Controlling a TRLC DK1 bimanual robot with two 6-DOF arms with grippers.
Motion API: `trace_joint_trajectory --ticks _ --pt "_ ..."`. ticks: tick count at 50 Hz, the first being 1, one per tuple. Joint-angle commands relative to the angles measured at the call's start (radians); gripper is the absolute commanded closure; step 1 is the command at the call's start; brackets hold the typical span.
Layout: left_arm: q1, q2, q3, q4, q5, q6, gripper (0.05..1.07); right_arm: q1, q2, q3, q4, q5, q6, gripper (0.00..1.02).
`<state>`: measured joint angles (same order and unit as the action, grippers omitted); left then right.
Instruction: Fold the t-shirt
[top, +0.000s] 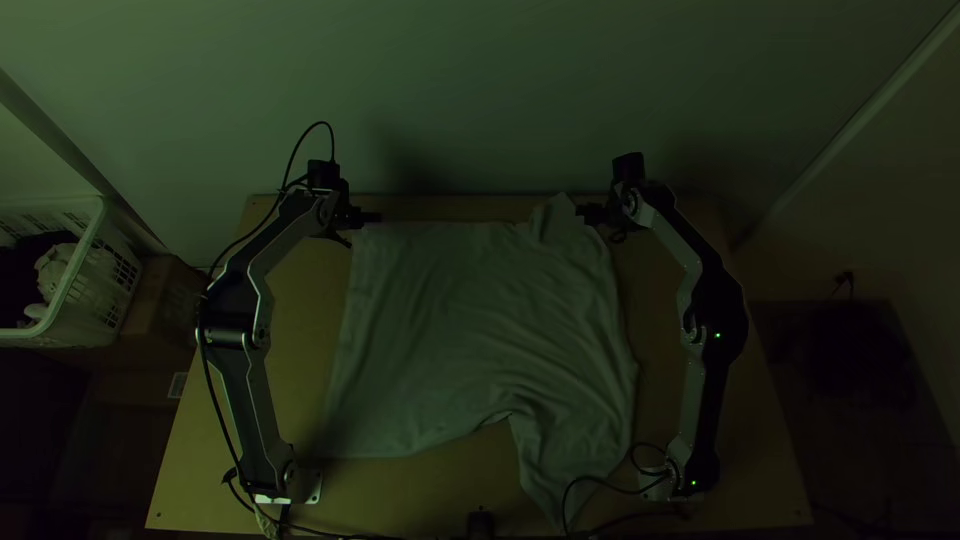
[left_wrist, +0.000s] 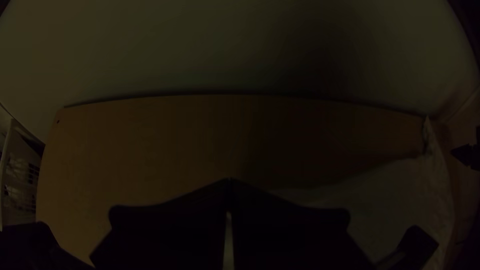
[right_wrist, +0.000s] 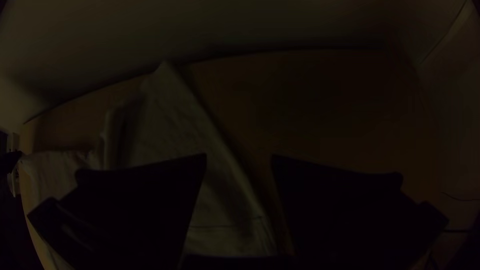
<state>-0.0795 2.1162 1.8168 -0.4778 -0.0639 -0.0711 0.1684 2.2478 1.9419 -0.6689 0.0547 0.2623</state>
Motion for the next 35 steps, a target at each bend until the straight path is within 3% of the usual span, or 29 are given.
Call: trace_joint_trajectory --ticks 1,21,23,27,35 --pt "0.012 -0.045 -0.02 -0.012 0.01 0.001 1.05 0.01 0.055 0.04 -0.024 -0.004 0.026 0.48" --pt "0.012 -0.051 -0.022 -0.013 0.01 -0.001 1.05 0.003 0.119 0.068 -0.057 -0.004 0.031 0.48" --pt "0.012 -0.051 -0.024 -0.013 0.01 -0.001 1.05 0.003 0.122 0.068 -0.058 -0.004 0.029 0.58" --pt "0.012 -0.051 -0.025 -0.018 0.009 -0.002 1.05 0.002 0.134 0.077 -0.061 -0.006 0.022 0.98" --pt "0.014 -0.056 -0.027 -0.019 0.01 -0.004 1.05 0.006 0.202 0.19 -0.232 -0.018 0.014 1.0"
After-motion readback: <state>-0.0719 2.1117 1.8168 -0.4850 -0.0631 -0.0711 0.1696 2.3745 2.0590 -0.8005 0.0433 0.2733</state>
